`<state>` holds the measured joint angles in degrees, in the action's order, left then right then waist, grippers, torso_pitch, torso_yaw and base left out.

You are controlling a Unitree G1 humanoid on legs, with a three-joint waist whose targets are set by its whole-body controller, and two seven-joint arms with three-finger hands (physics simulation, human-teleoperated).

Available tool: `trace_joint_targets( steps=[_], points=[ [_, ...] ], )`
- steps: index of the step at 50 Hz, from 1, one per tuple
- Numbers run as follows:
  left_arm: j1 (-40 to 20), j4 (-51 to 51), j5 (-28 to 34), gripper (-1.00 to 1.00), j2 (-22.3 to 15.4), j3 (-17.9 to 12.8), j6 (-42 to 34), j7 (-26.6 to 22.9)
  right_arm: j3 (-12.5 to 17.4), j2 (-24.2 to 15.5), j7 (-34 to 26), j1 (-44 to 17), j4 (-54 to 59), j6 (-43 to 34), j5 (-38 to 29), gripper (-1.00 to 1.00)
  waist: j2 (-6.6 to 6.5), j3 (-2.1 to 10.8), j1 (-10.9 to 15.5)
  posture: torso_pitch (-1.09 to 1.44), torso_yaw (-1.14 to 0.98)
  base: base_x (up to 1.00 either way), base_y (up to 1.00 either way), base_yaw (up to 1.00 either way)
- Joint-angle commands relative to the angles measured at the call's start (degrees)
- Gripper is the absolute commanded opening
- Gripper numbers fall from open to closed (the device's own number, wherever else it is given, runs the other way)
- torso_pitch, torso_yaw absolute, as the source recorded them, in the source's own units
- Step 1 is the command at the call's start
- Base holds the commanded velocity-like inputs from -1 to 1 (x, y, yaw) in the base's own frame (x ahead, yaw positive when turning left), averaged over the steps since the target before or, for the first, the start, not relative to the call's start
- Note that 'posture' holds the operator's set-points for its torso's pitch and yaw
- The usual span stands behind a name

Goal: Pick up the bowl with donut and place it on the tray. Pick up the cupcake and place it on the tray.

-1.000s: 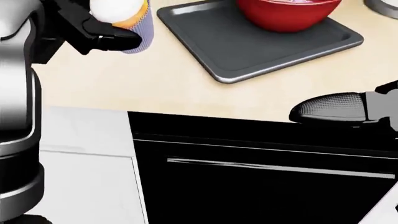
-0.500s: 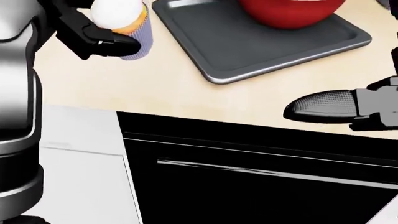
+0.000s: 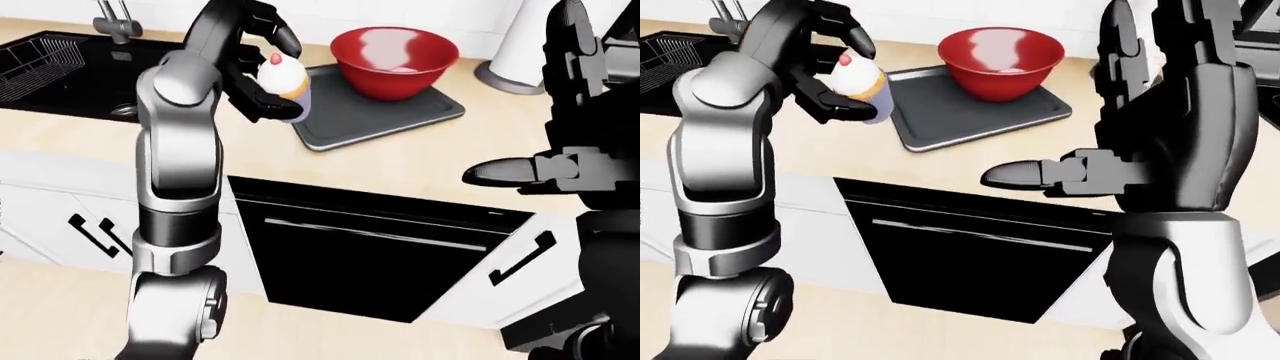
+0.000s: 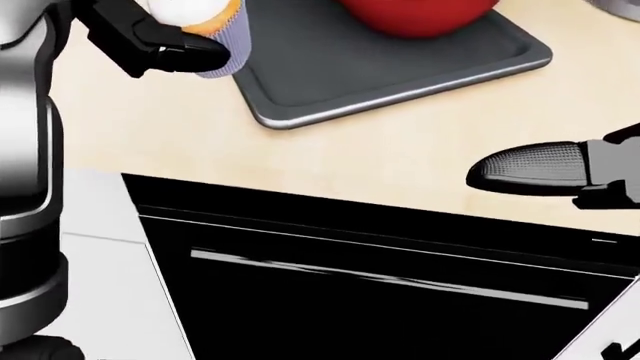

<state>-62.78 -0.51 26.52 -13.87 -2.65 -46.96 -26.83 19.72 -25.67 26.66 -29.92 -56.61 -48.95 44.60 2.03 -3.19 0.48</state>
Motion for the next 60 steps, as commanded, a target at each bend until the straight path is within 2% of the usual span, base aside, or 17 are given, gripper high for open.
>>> trace_joint_targets(
  steps=[1,2,7,12,15,16,18,25,28,30,31,34,39,43,44,51,60],
  points=[
    [-1.94,-1.58,0.02,-1.0,-0.23,-0.17,1.65,0.67,0.52,-0.44,-0.18,-0.93,-0.43,1.38,-0.81,1.0,0.05,1.37,-0.04,0.0,0.0,0.0,0.0,0.0],
    [-1.88,-1.59,0.01,-1.0,-0.2,-0.14,1.67,0.67,0.53,-0.4,-0.21,-0.96,-0.41,1.35,-0.9,1.0,-0.15,2.74,-0.02,0.0,0.0,0.09,0.0,0.0],
    [-1.89,-1.45,-0.04,-1.0,-0.22,-0.17,1.78,0.74,0.41,-0.27,-0.59,-0.95,-0.48,1.32,-1.39,1.0,-0.69,0.67,0.2,0.0,0.0,0.19,0.0,0.0],
    [-1.79,-1.79,0.0,-1.0,-0.27,-0.15,1.55,0.63,0.4,-0.09,-0.78,-1.02,-0.58,1.11,-1.66,1.0,0.43,0.33,0.31,0.0,0.0,0.32,0.0,0.0],
    [-1.72,-1.82,-0.02,-1.0,-0.2,-0.17,1.53,0.66,0.35,-0.06,-0.9,-1.1,-0.55,1.0,-1.88,1.0,2.85,1.0,1.04,0.0,0.0,0.38,0.0,0.0],
    [-1.72,-1.76,-0.03,-1.0,-0.2,-0.16,1.6,0.68,0.34,-0.05,-0.96,-1.11,-0.56,0.99,-1.95,1.0,1.52,0.67,0.52,0.0,0.0,0.38,0.0,0.0],
    [-1.83,-1.86,0.02,-1.0,-0.21,-0.11,1.41,0.62,0.31,0.0,-1.18,-1.05,-0.53,1.02,-2.2,1.0,2.69,0.43,0.81,0.0,0.0,0.39,0.0,0.0],
    [-2.22,-0.98,-0.21,-1.0,-0.3,-0.26,1.97,0.85,0.0,0.24,-1.97,-1.16,-0.15,1.01,-3.29,1.0,0.53,0.75,0.19,0.0,0.0,0.39,0.0,0.0],
    [-2.6,-0.86,-0.36,-1.0,-0.62,-0.47,1.83,0.82,0.36,0.83,-1.93,-1.62,0.11,1.21,-2.96,1.0,-1.58,0.59,-0.62,0.0,0.0,0.25,0.0,0.0],
    [-2.63,-0.92,-0.43,-1.0,-0.71,-0.47,1.82,0.86,0.4,0.82,-1.96,-1.46,0.09,1.41,-2.9,1.0,-3.53,2.26,-0.91,0.0,0.0,0.0,0.0,0.0],
    [-2.7,-1.11,-0.42,-1.0,-0.69,-0.41,1.58,0.81,0.73,0.72,-2.0,-1.31,0.07,1.53,-2.74,1.0,-1.73,1.67,-1.22,0.0,0.0,0.0,0.0,0.0],
    [-2.8,-1.32,-0.39,-1.0,-0.72,-0.34,1.39,0.7,1.66,0.2,-1.51,-1.07,-0.28,1.5,-1.78,1.0,-3.46,0.26,-0.81,0.0,0.0,0.0,0.0,0.0],
    [-3.2,-2.84,0.0,-1.0,-0.76,-0.09,0.11,-0.01,3.34,-0.9,-0.53,-0.01,-1.18,1.67,0.36,1.0,-1.45,-1.08,-0.55,0.0,0.0,0.0,0.0,0.0],
    [-3.49,-3.48,0.27,-1.0,-0.88,-0.13,-0.38,-0.48,5.8,-2.73,0.86,0.99,-2.08,1.85,3.64,1.0,3.53,0.16,0.16,0.0,0.0,0.0,0.0,0.0],
    [-3.55,-3.71,0.38,-1.0,-0.91,-0.1,-0.6,-0.6,6.05,-3.19,1.32,1.1,-2.21,1.94,4.3,1.0,0.66,-0.24,0.29,0.0,0.0,0.0,0.0,0.0],
    [-3.7,-5.04,0.93,-1.0,-0.91,0.06,-1.5,-1.37,7.54,-5.81,3.68,2.59,-3.04,3.29,7.91,1.0,0.14,1.55,-0.06,0.0,0.0,0.0,0.0,0.0],
    [-4.75,-5.42,1.89,-1.0,0.64,1.08,-2.04,-1.74,9.81,-9.55,6.53,4.52,-3.27,5.74,12.5,1.0,0.47,1.3,0.16,0.0,0.0,0.0,0.0,0.0]
  ],
)
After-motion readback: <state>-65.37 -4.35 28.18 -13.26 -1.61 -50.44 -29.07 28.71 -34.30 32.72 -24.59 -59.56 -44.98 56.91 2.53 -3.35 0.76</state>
